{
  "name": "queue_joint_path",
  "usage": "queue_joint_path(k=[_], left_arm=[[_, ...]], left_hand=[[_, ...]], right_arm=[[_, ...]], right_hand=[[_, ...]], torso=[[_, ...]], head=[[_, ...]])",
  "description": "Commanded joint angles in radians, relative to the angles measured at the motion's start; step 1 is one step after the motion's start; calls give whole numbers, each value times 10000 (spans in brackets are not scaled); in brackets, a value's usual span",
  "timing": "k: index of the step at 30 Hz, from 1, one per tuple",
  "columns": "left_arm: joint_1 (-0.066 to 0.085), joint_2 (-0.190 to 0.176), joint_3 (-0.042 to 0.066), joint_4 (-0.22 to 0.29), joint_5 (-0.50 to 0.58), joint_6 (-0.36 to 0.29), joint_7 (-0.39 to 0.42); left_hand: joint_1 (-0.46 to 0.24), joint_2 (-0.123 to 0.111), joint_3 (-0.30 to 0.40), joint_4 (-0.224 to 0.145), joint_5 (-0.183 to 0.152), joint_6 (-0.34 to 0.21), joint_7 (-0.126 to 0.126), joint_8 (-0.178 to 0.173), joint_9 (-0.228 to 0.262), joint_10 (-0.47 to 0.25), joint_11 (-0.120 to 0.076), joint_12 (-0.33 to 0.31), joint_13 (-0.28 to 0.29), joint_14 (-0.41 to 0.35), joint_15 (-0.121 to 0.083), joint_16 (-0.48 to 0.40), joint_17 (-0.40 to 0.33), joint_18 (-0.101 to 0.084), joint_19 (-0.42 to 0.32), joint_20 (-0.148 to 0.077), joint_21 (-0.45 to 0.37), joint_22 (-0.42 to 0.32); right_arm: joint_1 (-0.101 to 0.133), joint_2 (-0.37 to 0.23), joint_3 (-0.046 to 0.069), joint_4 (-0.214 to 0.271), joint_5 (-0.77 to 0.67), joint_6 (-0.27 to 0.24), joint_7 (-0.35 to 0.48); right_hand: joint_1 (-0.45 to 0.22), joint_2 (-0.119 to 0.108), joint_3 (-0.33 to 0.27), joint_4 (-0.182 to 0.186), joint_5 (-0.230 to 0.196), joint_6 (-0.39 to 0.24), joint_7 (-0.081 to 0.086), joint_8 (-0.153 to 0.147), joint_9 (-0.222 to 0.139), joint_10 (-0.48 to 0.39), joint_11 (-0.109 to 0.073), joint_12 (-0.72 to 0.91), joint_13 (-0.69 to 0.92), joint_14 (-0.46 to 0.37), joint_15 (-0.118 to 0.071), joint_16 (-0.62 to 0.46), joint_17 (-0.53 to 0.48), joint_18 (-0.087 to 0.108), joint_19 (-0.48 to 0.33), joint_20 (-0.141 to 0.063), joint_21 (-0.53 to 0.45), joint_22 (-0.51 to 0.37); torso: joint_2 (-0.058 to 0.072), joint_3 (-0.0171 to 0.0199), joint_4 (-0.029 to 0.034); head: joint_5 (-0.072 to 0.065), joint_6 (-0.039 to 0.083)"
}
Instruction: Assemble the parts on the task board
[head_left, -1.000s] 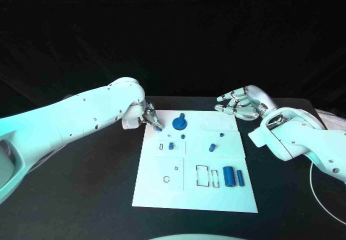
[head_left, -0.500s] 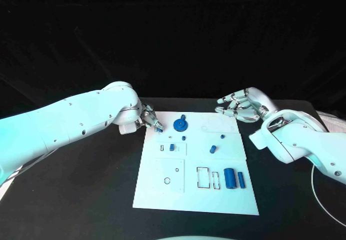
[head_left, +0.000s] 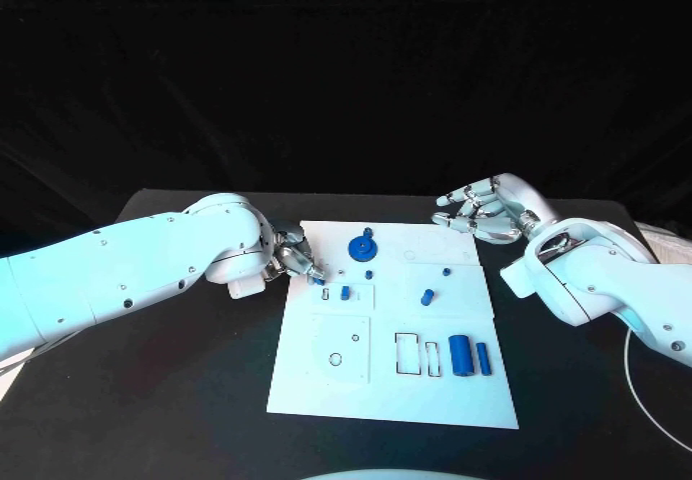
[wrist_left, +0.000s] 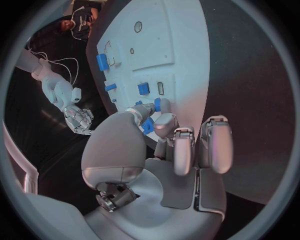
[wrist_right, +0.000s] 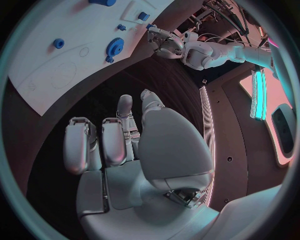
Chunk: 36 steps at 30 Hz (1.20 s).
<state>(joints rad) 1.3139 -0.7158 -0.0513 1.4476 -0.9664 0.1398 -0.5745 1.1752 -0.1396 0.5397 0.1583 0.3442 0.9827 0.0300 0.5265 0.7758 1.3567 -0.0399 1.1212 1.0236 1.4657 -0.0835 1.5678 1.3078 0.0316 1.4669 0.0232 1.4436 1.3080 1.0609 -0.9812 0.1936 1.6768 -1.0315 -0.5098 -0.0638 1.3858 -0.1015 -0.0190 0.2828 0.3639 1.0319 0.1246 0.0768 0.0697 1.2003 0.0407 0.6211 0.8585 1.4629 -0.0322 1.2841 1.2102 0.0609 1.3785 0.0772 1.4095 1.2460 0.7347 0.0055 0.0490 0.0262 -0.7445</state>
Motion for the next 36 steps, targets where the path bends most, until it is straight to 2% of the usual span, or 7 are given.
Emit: queue_joint_path(k=[1, 5, 8, 12, 17, 20, 36], left_arm=[[-62, -83, 3, 240, -577, -277, 213], [-122, -144, 1, 373, -791, -276, 185], [-200, -156, 0, 404, -962, -279, 159], [-311, -143, -1, 391, -1116, -331, 149], [-398, -108, 0, 377, -1178, -329, 151], [-419, -81, 0, 360, -1191, -308, 147], [-438, -7, 1, 339, -1202, 48, 307]], left_hand=[[-89, 16, 1551, -1530, 71, 71, -1, 5, -12, 78, -10, 69, 21, 1051, -76, 30, 2630, -3, 530, -44, 71, 1836], [-108, 5, 1568, -1550, 108, 88, -4, -2, -14, 100, -14, 93, 51, 1051, -80, 30, 2630, -7, 537, -48, 86, 1848], [-145, -12, 1590, -1574, 169, 113, -8, -11, -18, 119, -18, 99, 62, 1051, -84, 30, 2630, -10, 544, -53, 100, 1859], [-159, -17, 1599, -1582, 195, 123, -10, -15, -20, 125, -20, 98, 62, 1051, -86, 30, 2630, -11, 545, -55, 100, 1861], [-170, -21, 1607, -1590, 217, 131, -12, -17, -20, 132, -22, 102, 68, 1051, -87, 30, 2630, -12, 547, -56, 104, 1864], [-170, -21, 1607, -1590, 217, 131, -12, -17, -20, 132, -22, 102, 68, 1051, -87, 30, 2630, -12, 547, -56, 104, 1864], [-185, -32, 1619, -1609, 248, 143, -15, -23, -22, 147, -25, 114, 85, 1051, -89, 30, 2630, -17, 556, -59, 124, 1878]], right_arm=[[-21, 1, -4, -1, -83, 121, 77], [-39, 6, -5, -2, -83, 135, 75], [-51, 8, -6, -5, -83, 155, 69], [-71, 7, -7, -4, -83, 173, 71], [-90, 12, -7, -6, -83, 186, 74], [-96, 14, -7, -3, -83, 191, 76], [-104, 3, -7, 3, -83, 212, 79]], right_hand=[[-16, 21, -47, -10, 46, 13, 36, 37, 8, -59, 6, -47, -9, 327, 4, -40, -9, 128, -92, 10, -38, -9], [-16, 21, -47, -10, 46, 13, 36, 37, 8, -59, 6, -47, -9, 327, 4, -40, -9, 128, -92, 10, -38, -9], [-16, 21, -47, -10, 46, 13, 36, 37, 8, -59, 6, -47, -9, 327, 4, -40, -9, 128, -92, 10, -38, -9], [-16, 21, -47, -10, 46, 13, 36, 37, 8, -59, 6, -47, -9, 327, 4, -40, -9, 128, -92, 10, -38, -9], [-16, 21, -47, -10, 46, 13, 36, 37, 8, -59, 6, -47, -9, 327, 4, -40, -9, 128, -92, 10, -38, -9], [-16, 21, -47, -10, 46, 13, 36, 37, 8, -59, 6, -47, -9, 327, 4, -40, -9, 128, -92, 10, -38, -9], [9, 24, -54, -21, 55, 11, 36, 36, 8, -63, 6, -66, -39, 327, 2, -58, -22, 132, -100, 7, -53, -28]], torso=[[-10, -13, 16], [5, -5, -14], [3, 2, -2], [8, -14, 1], [8, -5, -5], [6, 9, -2], [3, 12, -9]], head=[[15, -21], [34, -40], [22, -26], [14, -39], [6, -54], [4, -41], [-5, -74]])
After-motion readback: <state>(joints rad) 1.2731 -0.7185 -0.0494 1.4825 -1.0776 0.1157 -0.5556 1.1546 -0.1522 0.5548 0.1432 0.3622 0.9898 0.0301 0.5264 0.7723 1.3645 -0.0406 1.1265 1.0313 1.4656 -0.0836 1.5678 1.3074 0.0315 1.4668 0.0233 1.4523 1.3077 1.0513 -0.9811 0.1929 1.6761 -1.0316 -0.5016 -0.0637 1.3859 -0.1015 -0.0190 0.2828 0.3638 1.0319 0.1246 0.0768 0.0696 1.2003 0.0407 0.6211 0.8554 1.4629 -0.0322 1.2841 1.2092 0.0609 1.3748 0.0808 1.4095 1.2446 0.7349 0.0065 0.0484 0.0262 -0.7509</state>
